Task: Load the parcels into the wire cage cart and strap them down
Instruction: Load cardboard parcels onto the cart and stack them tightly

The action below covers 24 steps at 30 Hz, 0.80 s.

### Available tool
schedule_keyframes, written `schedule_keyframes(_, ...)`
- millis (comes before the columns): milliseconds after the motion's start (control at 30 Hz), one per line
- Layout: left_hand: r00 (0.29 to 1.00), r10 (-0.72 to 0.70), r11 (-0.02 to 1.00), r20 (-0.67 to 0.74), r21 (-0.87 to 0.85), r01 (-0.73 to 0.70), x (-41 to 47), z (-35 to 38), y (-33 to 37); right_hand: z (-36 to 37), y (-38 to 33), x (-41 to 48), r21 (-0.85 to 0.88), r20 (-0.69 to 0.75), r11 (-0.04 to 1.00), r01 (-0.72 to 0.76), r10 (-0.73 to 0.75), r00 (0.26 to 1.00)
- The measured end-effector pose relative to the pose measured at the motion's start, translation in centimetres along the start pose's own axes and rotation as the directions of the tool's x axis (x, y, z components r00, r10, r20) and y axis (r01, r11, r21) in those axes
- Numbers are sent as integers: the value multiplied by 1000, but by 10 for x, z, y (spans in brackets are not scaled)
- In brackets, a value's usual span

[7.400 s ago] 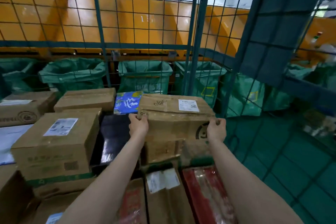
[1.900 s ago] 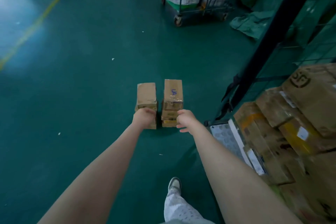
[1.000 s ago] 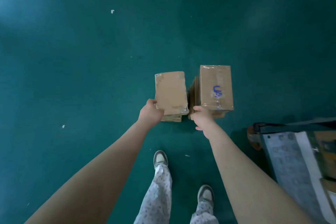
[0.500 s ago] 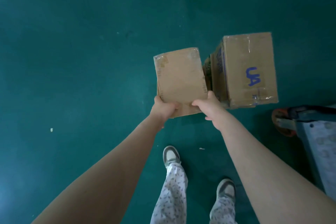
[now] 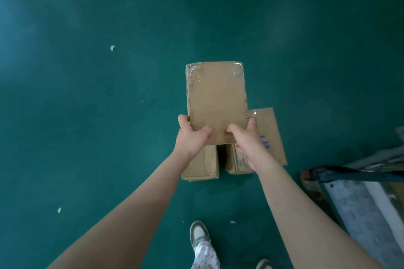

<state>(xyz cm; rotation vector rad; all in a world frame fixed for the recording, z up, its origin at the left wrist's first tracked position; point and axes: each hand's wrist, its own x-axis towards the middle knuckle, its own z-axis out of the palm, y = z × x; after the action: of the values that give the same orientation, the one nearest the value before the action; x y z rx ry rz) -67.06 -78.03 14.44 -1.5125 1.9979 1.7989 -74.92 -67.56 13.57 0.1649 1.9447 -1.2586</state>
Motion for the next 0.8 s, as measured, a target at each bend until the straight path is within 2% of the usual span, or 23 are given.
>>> schedule_keyframes(200,988,152,988,32,16,-153,-59,15,66,-47,-35,-68,113,-135,991,70,-54,989)
schedule_keyframes(333,959,260,965,118,17,-263,-109,37,99,-92,-46,-117,214,-221,969,126,-78,972)
schedule_keyframes(500,914,334,937,230,24,-349,-186,66,119,-148,-41,-187,212,-401,951,226,-126,907)
schedule_keyframes(567,883,355,921,307,47,-387,-218,77,121,-168,-29,-220,221,-450,945,240,-119,885)
schedule_keyframes(700,764,425,831,485,125,-542,-278,100,118,-212,8,-281,222,-546,943,248,-91,833)
schedule_keyframes(800,695,453,787,559,115,-606,-318,117,114,-233,33,-320,259,-598,925,279,-74,798)
